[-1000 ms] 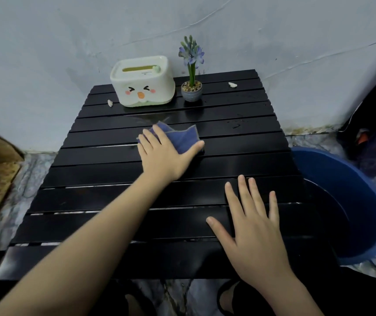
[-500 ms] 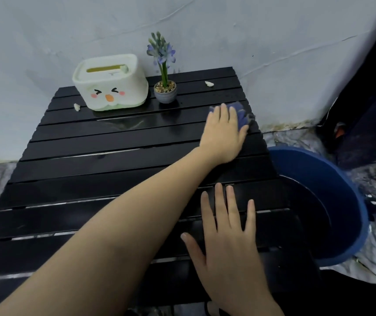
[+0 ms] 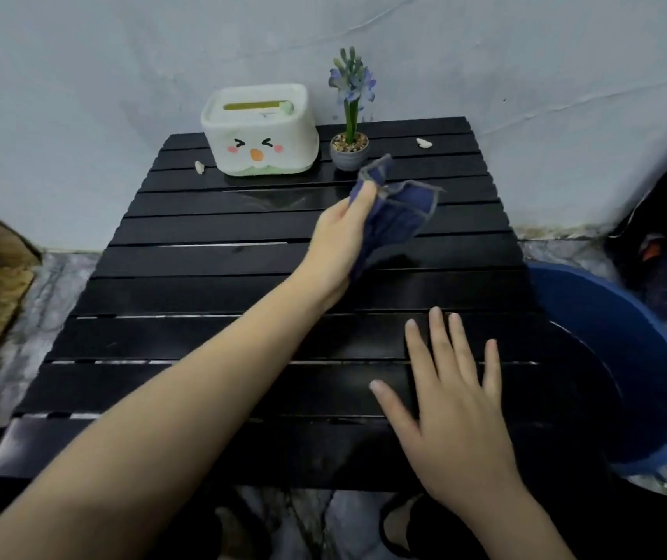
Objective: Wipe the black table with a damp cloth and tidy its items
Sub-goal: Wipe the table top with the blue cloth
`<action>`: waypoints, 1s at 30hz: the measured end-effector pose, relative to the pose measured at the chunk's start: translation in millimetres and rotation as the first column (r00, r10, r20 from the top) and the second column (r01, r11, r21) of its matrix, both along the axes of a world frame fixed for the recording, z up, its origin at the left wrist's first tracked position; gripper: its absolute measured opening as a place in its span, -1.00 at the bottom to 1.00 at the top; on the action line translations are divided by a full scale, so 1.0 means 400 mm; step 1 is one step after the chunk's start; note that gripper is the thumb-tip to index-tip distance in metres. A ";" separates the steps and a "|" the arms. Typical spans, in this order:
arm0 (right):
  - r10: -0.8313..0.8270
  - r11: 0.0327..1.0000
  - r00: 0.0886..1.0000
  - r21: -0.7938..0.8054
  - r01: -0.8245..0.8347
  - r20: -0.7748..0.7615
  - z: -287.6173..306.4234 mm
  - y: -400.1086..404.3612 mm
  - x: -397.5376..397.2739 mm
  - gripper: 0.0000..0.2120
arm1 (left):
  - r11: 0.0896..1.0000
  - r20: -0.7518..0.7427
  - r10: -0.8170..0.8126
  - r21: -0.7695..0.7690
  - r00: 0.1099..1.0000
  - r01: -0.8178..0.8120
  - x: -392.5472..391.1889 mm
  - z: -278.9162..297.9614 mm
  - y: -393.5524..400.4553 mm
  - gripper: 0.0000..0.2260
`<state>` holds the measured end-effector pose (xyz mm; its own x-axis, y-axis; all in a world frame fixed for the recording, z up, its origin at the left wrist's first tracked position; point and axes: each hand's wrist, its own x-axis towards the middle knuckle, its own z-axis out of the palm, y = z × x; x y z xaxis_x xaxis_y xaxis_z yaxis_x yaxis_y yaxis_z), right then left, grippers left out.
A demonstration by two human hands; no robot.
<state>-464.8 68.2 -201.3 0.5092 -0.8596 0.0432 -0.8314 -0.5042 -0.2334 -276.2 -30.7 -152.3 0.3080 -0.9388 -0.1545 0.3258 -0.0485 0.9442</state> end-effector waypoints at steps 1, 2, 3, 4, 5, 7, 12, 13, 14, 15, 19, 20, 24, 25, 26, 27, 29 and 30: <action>0.006 1.000 1.000 0.004 -0.006 -0.003 0.000 0.000 -0.003 -0.25 | 0.995 0.080 0.095 0.008 0.992 -0.096 0.076 0.009 0.062 -0.75; 0.012 1.000 1.000 0.007 -0.012 -0.006 -0.001 0.002 -0.004 -0.25 | 0.981 0.209 0.189 0.013 0.959 -0.196 0.159 0.020 0.129 -0.77; 0.019 1.000 1.000 0.008 -0.019 -0.010 -0.002 0.003 -0.005 -0.24 | 0.961 0.364 0.255 0.008 0.896 -0.277 0.242 0.024 0.191 -0.80; 0.021 1.000 1.000 0.010 -0.021 -0.011 -0.001 0.004 -0.006 -0.23 | 0.944 0.502 0.284 0.002 0.817 -0.329 0.319 0.030 0.250 -0.82; 0.019 1.000 1.000 0.014 -0.019 -0.013 0.000 0.004 -0.005 -0.22 | 0.937 0.605 0.274 0.007 0.748 -0.349 0.401 0.031 0.300 -0.83; 0.014 0.999 1.000 0.032 -0.014 -0.017 0.004 0.003 -0.003 -0.20 | 0.948 0.677 0.158 0.100 0.718 -0.303 0.528 0.032 0.384 -0.82; 0.001 0.999 1.000 0.045 -0.002 0.016 0.012 0.008 0.002 -0.17 | 0.895 0.909 -0.236 0.341 0.345 -0.287 0.636 -0.075 0.476 -0.42; 0.000 0.999 1.000 0.049 -0.001 0.016 0.013 0.009 0.002 -0.17 | 0.881 0.940 -0.279 0.331 0.195 -0.338 0.626 -0.101 0.480 -0.39; -0.001 0.999 1.000 0.053 0.001 0.014 0.014 0.010 0.001 -0.17 | 0.878 0.951 -0.295 0.307 0.091 -0.368 0.611 -0.116 0.481 -0.39; -0.003 0.998 1.000 0.056 0.002 0.010 0.014 0.010 0.000 -0.17 | 0.879 0.953 -0.297 0.296 0.057 -0.374 0.601 -0.126 0.477 -0.39; -0.008 0.998 1.000 0.059 0.008 0.001 0.015 0.011 -0.001 -0.17 | 0.919 0.956 -0.287 0.293 0.064 -0.264 0.496 -0.127 0.459 -0.45; -0.010 0.998 1.000 0.059 0.010 0.003 0.015 0.011 -0.001 -0.17 | 0.941 0.965 -0.262 0.262 0.030 -0.216 0.446 -0.130 0.459 -0.45; -0.007 0.998 1.000 0.065 0.006 0.011 0.013 0.009 0.002 -0.20 | 0.994 0.994 -0.105 0.106 -0.021 0.038 0.197 -0.136 0.479 -0.46; -0.010 0.998 1.000 0.068 0.008 0.026 0.013 0.008 0.002 -0.22 | 0.993 0.998 -0.069 0.069 -0.007 0.091 0.141 -0.135 0.489 -0.49; -0.017 0.997 0.998 0.074 0.013 0.060 0.012 0.006 0.002 -0.23 | 0.991 0.999 -0.043 0.039 0.026 0.131 0.092 -0.130 0.503 -0.53; -0.031 0.996 0.993 0.088 0.020 0.117 0.013 0.005 0.001 -0.23 | 0.988 0.996 -0.026 0.012 0.089 0.156 0.051 -0.120 0.521 -0.57; -0.068 0.991 0.957 0.127 0.033 0.283 0.016 0.003 -0.004 -0.23 | 0.990 0.939 -0.030 -0.019 0.343 0.138 0.005 -0.096 0.562 -0.68; -0.085 0.989 0.927 0.142 0.035 0.365 0.019 0.004 -0.010 -0.25 | 0.996 0.857 -0.022 -0.027 0.515 0.086 0.001 -0.079 0.581 -0.74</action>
